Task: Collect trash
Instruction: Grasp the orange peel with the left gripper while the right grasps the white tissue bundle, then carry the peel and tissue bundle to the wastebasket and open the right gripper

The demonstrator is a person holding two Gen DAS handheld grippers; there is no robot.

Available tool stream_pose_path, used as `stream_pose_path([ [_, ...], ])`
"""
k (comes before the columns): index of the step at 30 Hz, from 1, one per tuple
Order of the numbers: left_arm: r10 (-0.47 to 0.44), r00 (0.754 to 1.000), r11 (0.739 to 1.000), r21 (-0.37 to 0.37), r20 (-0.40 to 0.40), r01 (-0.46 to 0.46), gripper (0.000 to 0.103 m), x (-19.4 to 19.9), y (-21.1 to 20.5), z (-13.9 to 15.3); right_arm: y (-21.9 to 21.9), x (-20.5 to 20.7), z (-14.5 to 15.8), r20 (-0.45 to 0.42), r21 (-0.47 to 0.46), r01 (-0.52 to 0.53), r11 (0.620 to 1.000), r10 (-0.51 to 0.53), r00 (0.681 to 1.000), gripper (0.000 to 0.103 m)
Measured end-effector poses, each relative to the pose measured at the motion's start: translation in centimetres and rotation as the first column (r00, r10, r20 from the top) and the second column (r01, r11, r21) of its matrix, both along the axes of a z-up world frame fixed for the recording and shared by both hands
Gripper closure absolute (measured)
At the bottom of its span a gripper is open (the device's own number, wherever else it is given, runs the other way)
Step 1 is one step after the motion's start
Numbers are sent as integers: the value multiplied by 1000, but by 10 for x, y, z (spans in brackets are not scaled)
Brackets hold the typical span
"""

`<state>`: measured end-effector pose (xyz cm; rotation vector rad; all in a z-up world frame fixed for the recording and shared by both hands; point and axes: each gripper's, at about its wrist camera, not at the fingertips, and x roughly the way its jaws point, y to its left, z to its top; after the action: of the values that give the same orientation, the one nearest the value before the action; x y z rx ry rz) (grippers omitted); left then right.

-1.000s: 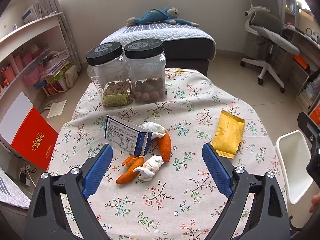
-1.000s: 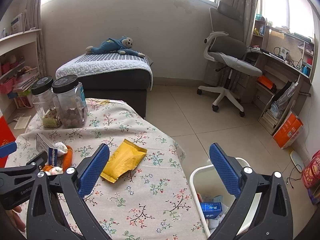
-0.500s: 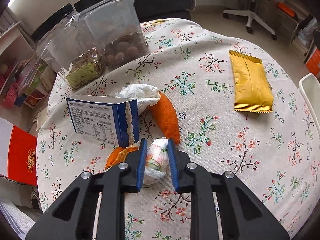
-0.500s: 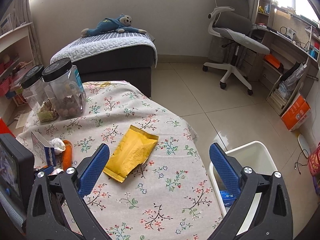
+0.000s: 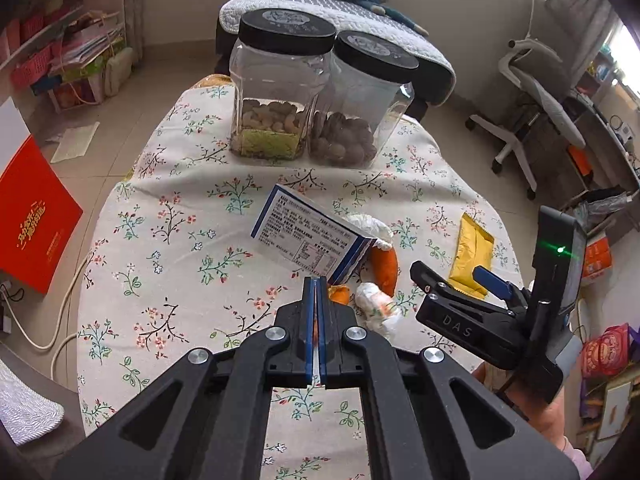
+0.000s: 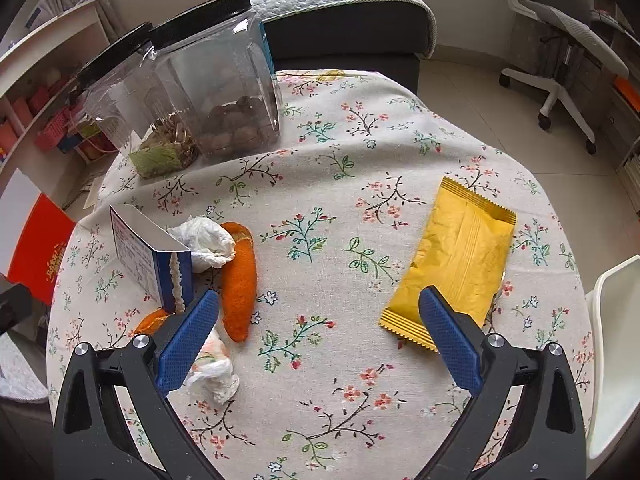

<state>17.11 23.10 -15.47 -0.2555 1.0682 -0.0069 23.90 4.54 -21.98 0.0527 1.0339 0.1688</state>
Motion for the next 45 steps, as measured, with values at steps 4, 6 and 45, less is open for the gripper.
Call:
stream_pose_path([
  [4, -63, 990, 997, 45, -124, 69, 102, 9, -14, -43, -6, -1, 8, 28, -16, 50, 999, -49, 998, 7],
  [6, -95, 985, 992, 72, -143, 106, 101, 16, -24, -56, -18, 2, 14, 32, 4, 82, 997, -82, 996, 7],
  [45, 88, 996, 991, 106, -31, -84, 88, -24, 31, -14, 54, -31, -26, -113, -72, -228, 971, 219, 969, 79],
])
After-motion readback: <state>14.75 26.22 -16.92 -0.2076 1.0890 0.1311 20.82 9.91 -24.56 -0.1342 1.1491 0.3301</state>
